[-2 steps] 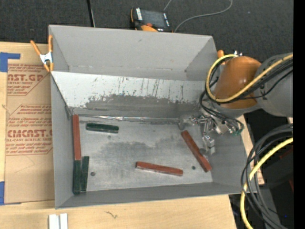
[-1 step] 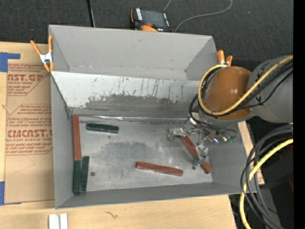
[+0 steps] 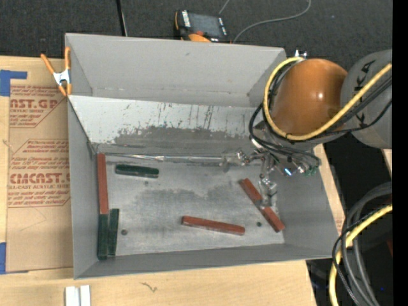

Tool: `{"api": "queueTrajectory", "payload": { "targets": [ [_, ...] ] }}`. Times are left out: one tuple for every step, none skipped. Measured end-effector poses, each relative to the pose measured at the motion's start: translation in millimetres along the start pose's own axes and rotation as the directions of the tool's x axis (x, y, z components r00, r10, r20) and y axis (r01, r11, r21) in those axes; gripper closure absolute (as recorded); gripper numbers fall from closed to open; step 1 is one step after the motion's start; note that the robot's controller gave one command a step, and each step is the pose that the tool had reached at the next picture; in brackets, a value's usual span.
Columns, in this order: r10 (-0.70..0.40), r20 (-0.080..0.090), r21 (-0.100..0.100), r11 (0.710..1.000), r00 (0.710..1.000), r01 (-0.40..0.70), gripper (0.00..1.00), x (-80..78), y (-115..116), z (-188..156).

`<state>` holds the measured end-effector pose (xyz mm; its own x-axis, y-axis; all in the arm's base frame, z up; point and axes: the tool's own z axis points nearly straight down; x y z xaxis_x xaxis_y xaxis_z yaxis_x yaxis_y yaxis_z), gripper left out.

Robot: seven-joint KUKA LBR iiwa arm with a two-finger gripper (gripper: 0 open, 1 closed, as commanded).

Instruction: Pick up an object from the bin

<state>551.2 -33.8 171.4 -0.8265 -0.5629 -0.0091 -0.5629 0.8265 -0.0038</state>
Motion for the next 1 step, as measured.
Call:
{"api": "queueTrajectory", "payload": {
  "targets": [
    [0.036, -0.009, -0.007, 0.999, 0.999, -0.036, 0.0, 23.9, 70.3, 104.5]
  ]
}}
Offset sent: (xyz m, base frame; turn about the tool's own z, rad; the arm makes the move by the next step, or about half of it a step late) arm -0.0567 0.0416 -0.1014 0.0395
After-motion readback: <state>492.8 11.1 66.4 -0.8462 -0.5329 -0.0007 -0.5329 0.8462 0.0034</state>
